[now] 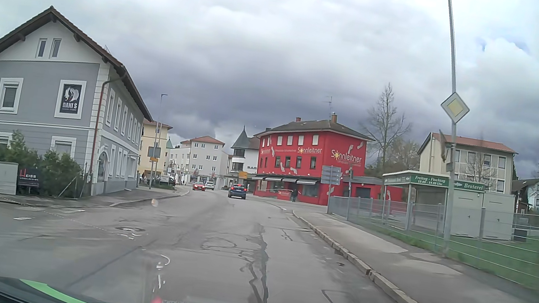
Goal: Follow the waypoints while adhering to traffic rules and regulations
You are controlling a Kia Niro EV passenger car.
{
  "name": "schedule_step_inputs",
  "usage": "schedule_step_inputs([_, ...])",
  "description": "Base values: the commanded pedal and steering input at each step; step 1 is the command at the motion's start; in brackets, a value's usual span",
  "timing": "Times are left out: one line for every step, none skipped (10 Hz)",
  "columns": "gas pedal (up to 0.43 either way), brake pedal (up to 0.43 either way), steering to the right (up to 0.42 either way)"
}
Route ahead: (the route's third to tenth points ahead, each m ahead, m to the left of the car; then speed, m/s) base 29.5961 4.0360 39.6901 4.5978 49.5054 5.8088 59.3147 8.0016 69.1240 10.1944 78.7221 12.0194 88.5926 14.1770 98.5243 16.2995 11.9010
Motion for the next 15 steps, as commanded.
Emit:
schedule_step_inputs([0.079,0.0,-0.001])
schedule_step_inputs([0.079,0.0,-0.001])
schedule_step_inputs([0.079,0.0,-0.002])
schedule_step_inputs([0.079,0.0,-0.003])
schedule_step_inputs([0.079,0.0,-0.003])
schedule_step_inputs([0.079,0.0,-0.003])
schedule_step_inputs([0.079,0.0,-0.005])
schedule_step_inputs([0.079,0.0,-0.005])
schedule_step_inputs([0.079,0.0,-0.008])
schedule_step_inputs([0.079,0.0,-0.01])
schedule_step_inputs([0.079,0.0,-0.01])
schedule_step_inputs([0.079,0.0,-0.011])
schedule_step_inputs([0.079,0.0,-0.011])
schedule_step_inputs([0.079,0.0,-0.01])
schedule_step_inputs([0.079,0.0,-0.01])
